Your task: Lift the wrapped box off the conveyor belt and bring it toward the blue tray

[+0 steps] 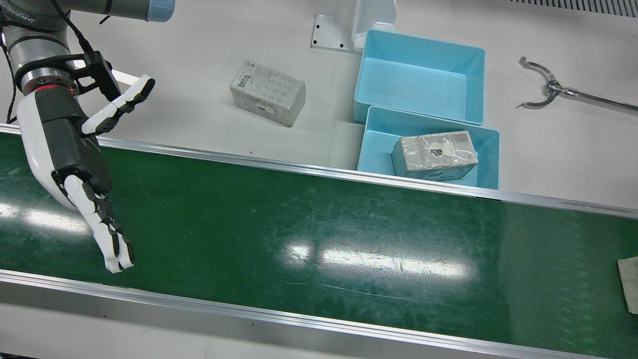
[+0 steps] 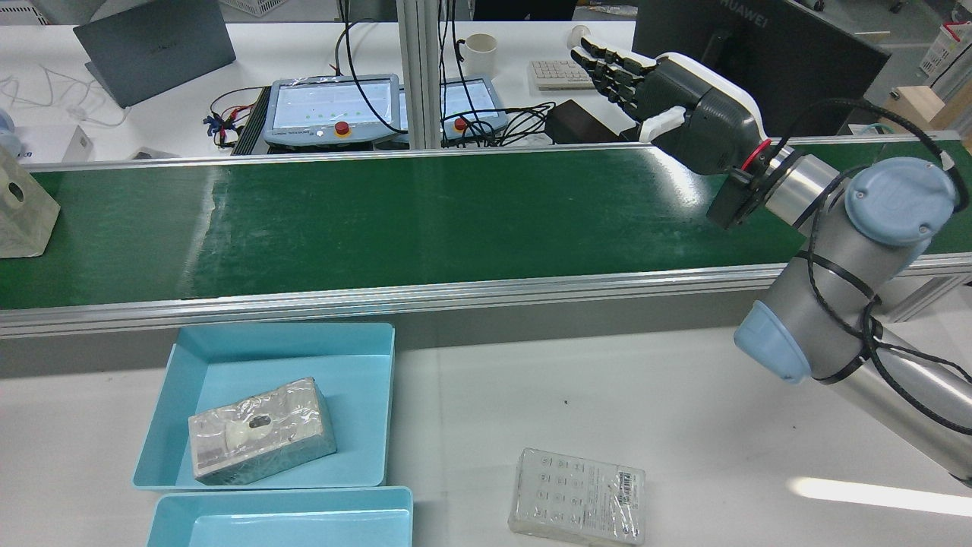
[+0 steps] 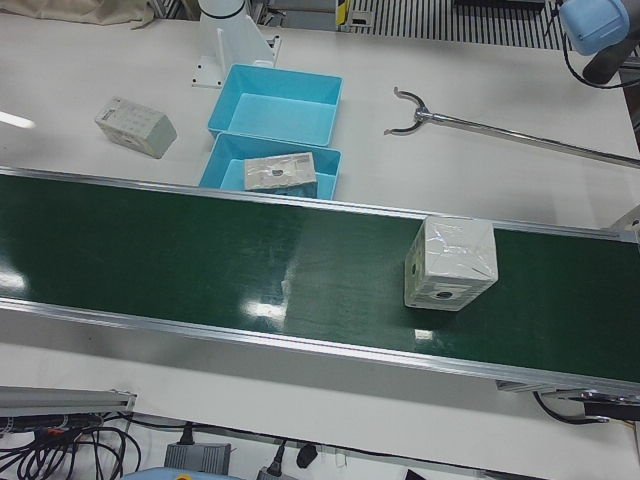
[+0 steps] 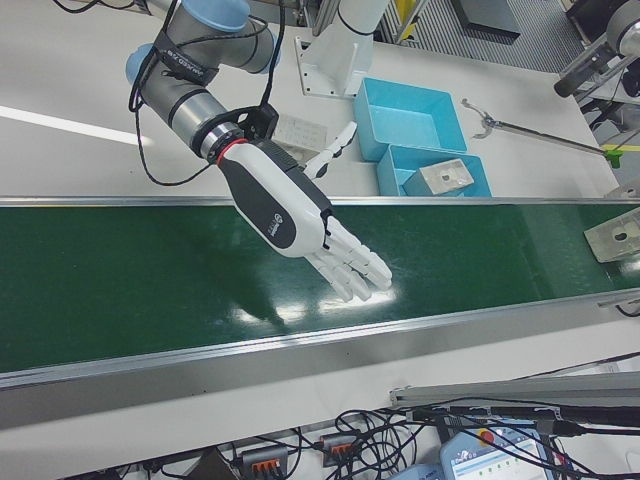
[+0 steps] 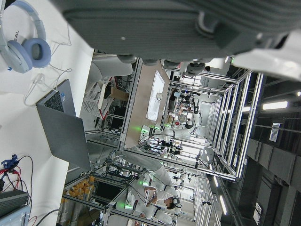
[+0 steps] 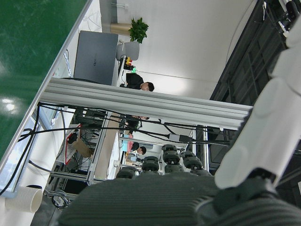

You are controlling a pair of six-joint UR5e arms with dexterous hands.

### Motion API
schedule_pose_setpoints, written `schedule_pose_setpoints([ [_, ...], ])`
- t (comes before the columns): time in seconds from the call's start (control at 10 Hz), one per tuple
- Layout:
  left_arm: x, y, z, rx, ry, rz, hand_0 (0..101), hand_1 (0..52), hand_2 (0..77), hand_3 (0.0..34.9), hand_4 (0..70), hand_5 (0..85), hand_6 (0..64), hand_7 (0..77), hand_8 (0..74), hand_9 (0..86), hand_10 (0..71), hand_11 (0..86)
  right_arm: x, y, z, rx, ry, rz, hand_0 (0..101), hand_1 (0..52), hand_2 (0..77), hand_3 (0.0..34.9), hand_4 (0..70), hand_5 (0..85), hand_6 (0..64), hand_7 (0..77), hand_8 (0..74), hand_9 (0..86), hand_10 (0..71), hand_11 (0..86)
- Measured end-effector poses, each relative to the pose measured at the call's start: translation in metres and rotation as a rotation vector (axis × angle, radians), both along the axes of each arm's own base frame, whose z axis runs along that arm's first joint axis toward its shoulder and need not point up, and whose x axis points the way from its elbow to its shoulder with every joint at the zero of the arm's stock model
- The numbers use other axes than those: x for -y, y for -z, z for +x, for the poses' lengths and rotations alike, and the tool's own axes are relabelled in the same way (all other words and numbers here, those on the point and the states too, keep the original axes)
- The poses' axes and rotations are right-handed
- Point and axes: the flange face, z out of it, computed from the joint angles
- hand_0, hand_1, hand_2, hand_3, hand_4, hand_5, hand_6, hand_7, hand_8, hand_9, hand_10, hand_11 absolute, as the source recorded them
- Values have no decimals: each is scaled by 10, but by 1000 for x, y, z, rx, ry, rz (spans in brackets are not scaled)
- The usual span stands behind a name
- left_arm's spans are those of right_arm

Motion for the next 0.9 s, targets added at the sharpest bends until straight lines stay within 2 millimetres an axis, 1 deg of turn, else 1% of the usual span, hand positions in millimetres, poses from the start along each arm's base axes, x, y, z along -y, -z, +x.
schedule_pose_setpoints([
  [0.1,0,0,0,0,0,0,0,0,5,0,0,11,0,5,0,0,0,0,-1,13,-1,-39,-5,10,397,49,16,0,33,5,0,0,33,16,0,16],
  [0.2,0,0,0,0,0,0,0,0,5,0,0,11,0,5,0,0,0,0,-1,37,0,-90,-29,26,403,60,16,82,0,0,0,0,33,16,0,11],
  [0.3,0,0,0,0,0,0,0,0,11,0,0,11,0,0,0,0,5,0,-3,63,3,-147,-62,44,403,60,16,82,0,0,0,0,33,16,0,11],
  [0.4,0,0,0,0,0,0,0,0,5,0,0,11,0,0,0,0,5,0,-9,80,8,-198,-92,49,417,87,16,122,0,0,0,0,16,16,0,16],
  [0.5,0,0,0,0,0,0,0,0,5,0,0,11,0,0,0,0,5,0,-15,81,13,-239,-114,31,437,98,16,115,0,0,0,0,16,16,0,16],
  [0.6,0,0,0,0,0,0,0,0,11,0,0,11,0,0,0,0,5,0,-18,75,21,-272,-132,2,437,98,16,115,0,0,0,0,16,16,0,16],
  [0.7,0,0,0,0,0,0,0,0,11,0,0,11,0,0,0,0,0,0,-18,69,27,-291,-145,-20,476,175,104,0,0,5,0,0,16,16,0,16],
  [0.8,0,0,0,0,0,0,0,0,11,0,0,11,0,0,0,0,0,0,-17,63,32,-304,-156,-39,482,175,109,0,0,5,0,0,0,16,0,16],
  [0.9,0,0,0,0,0,0,0,0,5,0,0,11,0,0,0,0,5,0,-16,59,34,-311,-162,-53,482,175,109,0,0,5,0,0,0,16,0,16],
])
